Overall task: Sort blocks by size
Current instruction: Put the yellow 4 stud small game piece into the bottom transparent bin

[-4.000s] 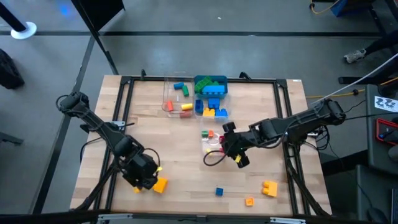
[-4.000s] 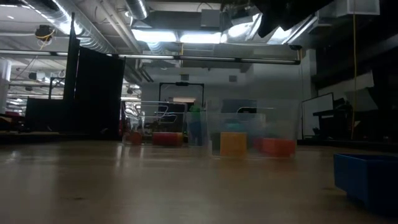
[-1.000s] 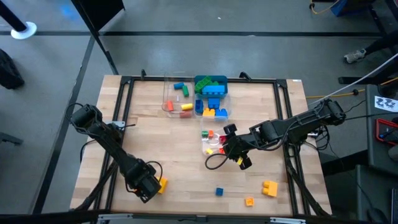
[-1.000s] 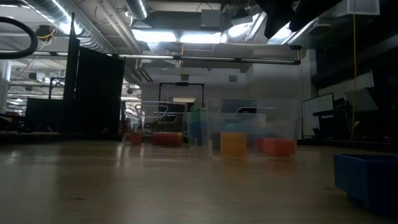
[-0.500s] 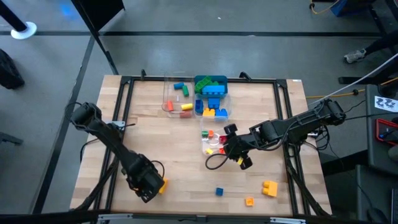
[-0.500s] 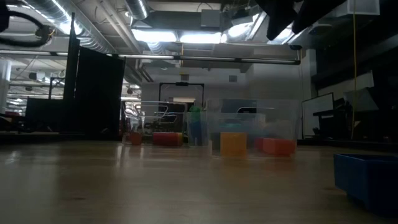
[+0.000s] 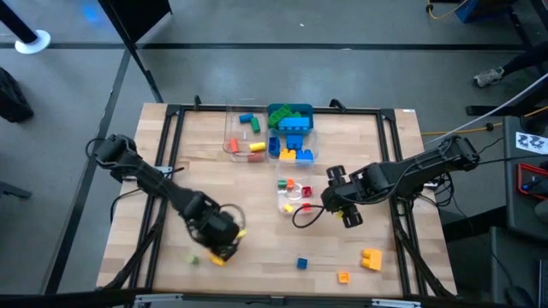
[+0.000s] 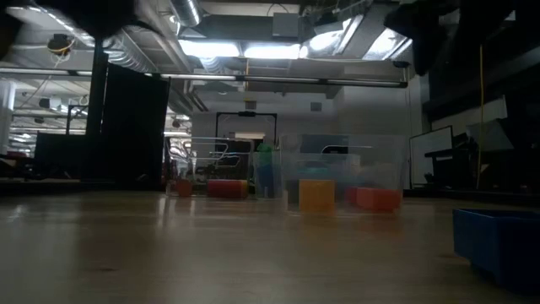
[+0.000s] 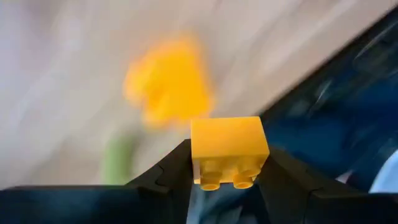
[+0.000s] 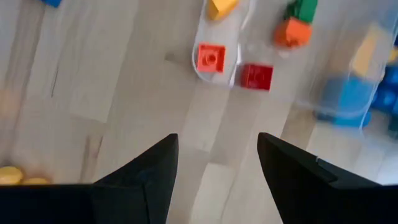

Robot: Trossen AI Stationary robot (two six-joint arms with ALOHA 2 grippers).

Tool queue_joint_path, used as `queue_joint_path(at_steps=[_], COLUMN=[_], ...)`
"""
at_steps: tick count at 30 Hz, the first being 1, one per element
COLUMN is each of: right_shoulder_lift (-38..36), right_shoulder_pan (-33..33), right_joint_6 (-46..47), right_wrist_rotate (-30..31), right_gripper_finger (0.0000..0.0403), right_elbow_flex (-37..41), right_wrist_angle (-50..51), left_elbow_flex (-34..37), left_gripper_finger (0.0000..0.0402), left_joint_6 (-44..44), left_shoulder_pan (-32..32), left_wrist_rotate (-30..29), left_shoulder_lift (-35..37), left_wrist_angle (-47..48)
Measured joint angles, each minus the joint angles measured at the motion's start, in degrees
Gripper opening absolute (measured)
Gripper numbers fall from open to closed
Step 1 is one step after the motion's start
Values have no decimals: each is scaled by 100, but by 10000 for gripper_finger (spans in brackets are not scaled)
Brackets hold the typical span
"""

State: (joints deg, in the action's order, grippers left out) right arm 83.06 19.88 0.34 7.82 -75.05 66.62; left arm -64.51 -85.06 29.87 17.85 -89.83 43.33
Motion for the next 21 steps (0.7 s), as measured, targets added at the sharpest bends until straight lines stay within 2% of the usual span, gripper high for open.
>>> queue_joint_path(at_steps=[5, 9, 12, 16, 21], right_shoulder_lift=[-41, -45, -45, -45, -45], right_shoulder_pan=[0, 4, 4, 106, 478], right_joint_6=[823, 1414, 1728, 2230, 2641], right_wrist_rotate=[-358, -1085, -1603, -1777, -1740], right_gripper_finger=[223, 223, 223, 223, 223], right_elbow_flex=[0, 45, 103, 217, 243], right_wrist_angle=[477, 550, 549, 548, 432], left_elbow_flex=[5, 13, 13, 13, 17], left_gripper_finger=[145, 145, 145, 145, 145], left_joint_6=[873, 2366, 3746, 5163, 6239], left_shoulder_pan=[-535, -998, -1316, -1676, -1956], left_wrist_rotate=[-1606, -2727, -3351, -3528, -3523], left_shoulder_lift=[-8, -10, -106, -418, -962], left_wrist_angle=[-1449, -2838, -3765, -4661, -5455])
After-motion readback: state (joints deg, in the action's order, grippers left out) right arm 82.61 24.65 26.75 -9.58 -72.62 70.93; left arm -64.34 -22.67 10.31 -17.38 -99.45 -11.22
